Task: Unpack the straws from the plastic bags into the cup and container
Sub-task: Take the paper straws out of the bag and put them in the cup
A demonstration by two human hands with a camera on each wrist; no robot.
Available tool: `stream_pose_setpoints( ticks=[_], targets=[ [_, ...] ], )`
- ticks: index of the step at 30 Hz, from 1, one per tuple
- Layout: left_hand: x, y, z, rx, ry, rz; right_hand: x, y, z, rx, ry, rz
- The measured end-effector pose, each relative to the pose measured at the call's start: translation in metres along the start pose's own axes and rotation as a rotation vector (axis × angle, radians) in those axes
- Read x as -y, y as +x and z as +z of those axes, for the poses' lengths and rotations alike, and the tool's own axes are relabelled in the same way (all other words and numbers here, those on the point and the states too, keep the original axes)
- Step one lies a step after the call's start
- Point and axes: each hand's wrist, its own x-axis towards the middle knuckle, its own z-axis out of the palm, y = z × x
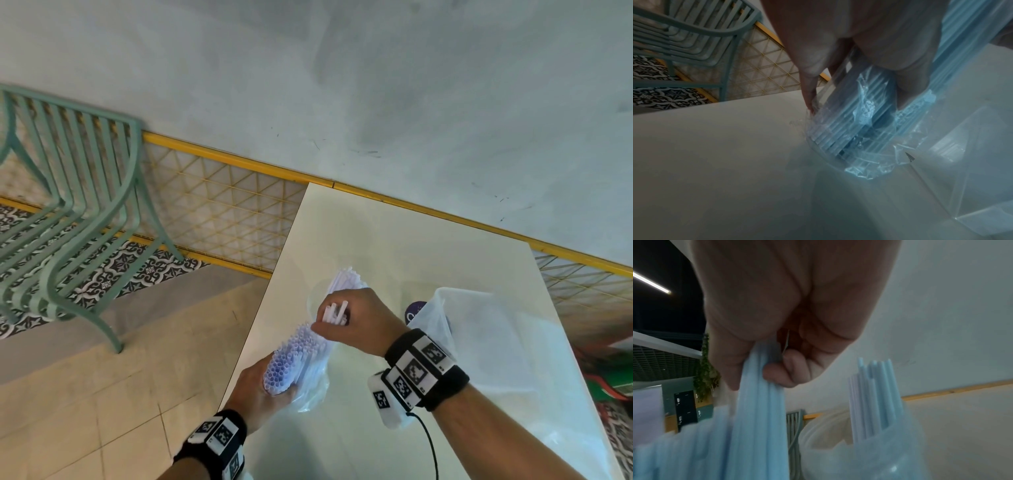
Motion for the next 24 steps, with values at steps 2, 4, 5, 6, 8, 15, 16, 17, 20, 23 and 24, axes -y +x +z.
stream_pose_setpoints(
  ticks=[2, 4, 5, 6, 8, 15, 16, 17, 20, 23, 24],
  targets=[
    [0.002, 0.0, 0.001, -0.008, 0.005, 0.0, 0.004, 0.002, -0.01, -0.019, -0.015, -0.006],
    [0.005, 0.001, 0.001, -0.018, -0.007, -0.012, 0.013, 0.004, -0.027, -0.062, -0.021, -0.011],
    [0.005, 0.002, 0.001, -0.019, -0.02, -0.017, 0.018, 0.005, -0.037, -0.088, -0.027, -0.011],
    [0.006, 0.001, 0.001, -0.017, -0.029, -0.021, 0.024, 0.006, -0.048, -0.114, -0.039, -0.011],
    [0.007, 0.001, 0.001, -0.01, -0.03, -0.017, 0.034, 0.008, -0.07, -0.166, -0.069, -0.005],
    [0.011, 0.004, 0.002, -0.022, -0.021, -0.034, 0.057, 0.012, -0.131, -0.343, -0.161, -0.029],
    [0.011, 0.003, 0.002, -0.019, -0.021, -0.035, 0.057, 0.014, -0.132, -0.355, -0.167, -0.033],
    [0.011, 0.003, 0.002, -0.015, -0.023, -0.036, 0.054, 0.017, -0.131, -0.358, -0.161, -0.034],
    [0.012, 0.004, 0.002, -0.009, -0.017, -0.045, 0.037, 0.027, -0.114, -0.318, -0.1, -0.018],
    [0.013, 0.004, 0.002, -0.011, -0.009, -0.042, 0.01, 0.037, -0.085, -0.226, -0.107, 0.034],
    [0.014, 0.004, 0.002, -0.008, -0.006, -0.042, 0.0, 0.038, -0.076, -0.182, -0.091, 0.07]
  ],
)
